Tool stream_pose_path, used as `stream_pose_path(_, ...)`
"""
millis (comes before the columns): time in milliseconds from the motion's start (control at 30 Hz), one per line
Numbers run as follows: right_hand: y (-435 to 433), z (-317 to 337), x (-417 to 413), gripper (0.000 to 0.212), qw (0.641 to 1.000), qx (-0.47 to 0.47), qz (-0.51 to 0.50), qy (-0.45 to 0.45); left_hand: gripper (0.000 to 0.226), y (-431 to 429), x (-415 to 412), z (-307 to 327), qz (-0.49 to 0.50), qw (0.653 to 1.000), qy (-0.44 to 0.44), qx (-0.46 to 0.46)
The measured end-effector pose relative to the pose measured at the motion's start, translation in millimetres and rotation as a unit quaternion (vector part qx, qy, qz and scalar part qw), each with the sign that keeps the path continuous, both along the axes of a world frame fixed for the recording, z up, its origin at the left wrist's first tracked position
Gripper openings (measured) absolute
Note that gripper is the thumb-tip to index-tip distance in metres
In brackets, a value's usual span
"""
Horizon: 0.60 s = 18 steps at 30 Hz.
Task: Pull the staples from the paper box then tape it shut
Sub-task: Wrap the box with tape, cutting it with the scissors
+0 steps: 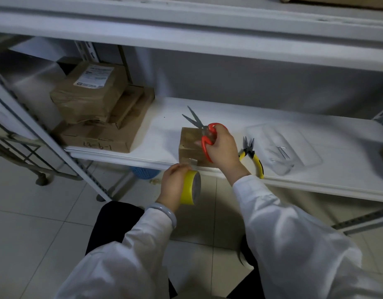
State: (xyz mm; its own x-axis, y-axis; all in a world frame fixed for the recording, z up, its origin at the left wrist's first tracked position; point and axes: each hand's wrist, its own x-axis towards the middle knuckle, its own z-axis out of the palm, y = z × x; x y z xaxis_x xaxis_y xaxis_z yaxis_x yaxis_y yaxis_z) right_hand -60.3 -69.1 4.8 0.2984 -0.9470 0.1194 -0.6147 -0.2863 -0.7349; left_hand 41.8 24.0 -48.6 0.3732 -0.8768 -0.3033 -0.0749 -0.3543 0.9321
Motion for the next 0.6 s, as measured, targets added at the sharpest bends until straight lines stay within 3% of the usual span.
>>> stream_pose_path(67,3.4,8.7,-10.3,0.043,0.994,0.087,0.061,0.007,0.031,1.7,-2.1,4.5,0.027,0.994,0.093,-0.041)
stream_pose_path(167,8.7,13.0,-21.0,0.037,0.974,0.166,0.138,0.071,0.012,5.9,-12.6,11.8,0.066,0.986,0.14,-0.067)
stream_pose_path(300,16.2,17.4,-29.5,0.017,0.973,0.185,0.13,0.049,0.027,6.8,-25.9,21.7,0.067,0.986,0.125,-0.092)
stream_pose_path(400,19.7,25.7,-33.6,0.025,0.974,0.186,0.124,0.026,0.026,10.4,-32.1,29.3,0.074,0.989,0.116,-0.052)
stream_pose_path(500,20.2,30.6,-37.8,0.025,0.98,0.165,0.109,0.007,0.015,15.6,-36.0,29.4,0.008,0.997,0.077,-0.024)
stream_pose_path(600,21.0,35.7,-40.1,0.027,0.985,0.139,0.1,-0.016,0.023,12.5,-37.5,31.5,0.016,0.997,0.078,-0.004)
